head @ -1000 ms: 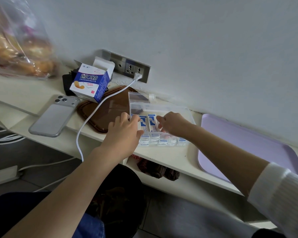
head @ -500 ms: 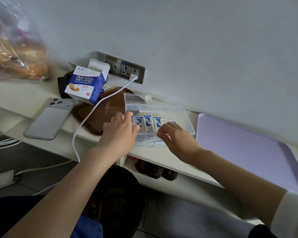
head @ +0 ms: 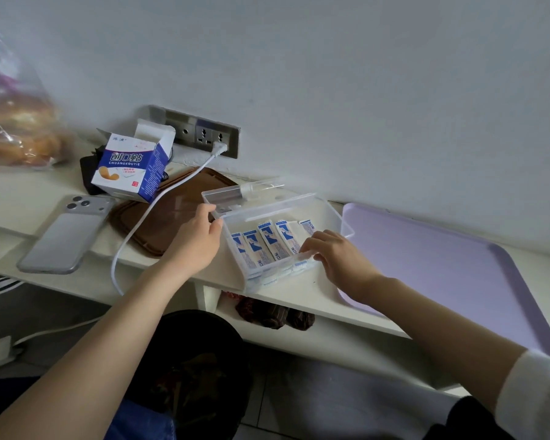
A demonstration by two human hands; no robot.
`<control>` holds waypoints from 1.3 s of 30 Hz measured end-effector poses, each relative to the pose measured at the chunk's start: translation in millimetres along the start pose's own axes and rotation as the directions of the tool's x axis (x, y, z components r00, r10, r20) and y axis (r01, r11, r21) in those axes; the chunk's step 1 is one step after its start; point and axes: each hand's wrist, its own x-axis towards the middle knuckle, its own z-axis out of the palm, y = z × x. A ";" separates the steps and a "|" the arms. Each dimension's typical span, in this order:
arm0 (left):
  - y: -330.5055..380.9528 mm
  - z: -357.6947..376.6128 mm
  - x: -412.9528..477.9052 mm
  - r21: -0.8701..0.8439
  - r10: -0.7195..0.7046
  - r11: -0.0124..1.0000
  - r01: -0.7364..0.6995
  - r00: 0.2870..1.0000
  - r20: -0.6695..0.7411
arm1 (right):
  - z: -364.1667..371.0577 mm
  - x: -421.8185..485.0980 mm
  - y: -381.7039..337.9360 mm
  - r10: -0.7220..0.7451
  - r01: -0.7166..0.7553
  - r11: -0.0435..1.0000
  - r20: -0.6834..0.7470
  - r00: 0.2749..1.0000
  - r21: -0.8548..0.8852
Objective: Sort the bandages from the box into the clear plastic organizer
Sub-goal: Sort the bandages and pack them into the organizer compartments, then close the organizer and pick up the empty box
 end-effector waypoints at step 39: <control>0.0 8.7 -42.8 0.379 0.630 0.733 -0.565 0.774 -0.066 | -34.9 19.3 -33.5 -0.086 0.087 0.996 -0.161 0.983 -0.003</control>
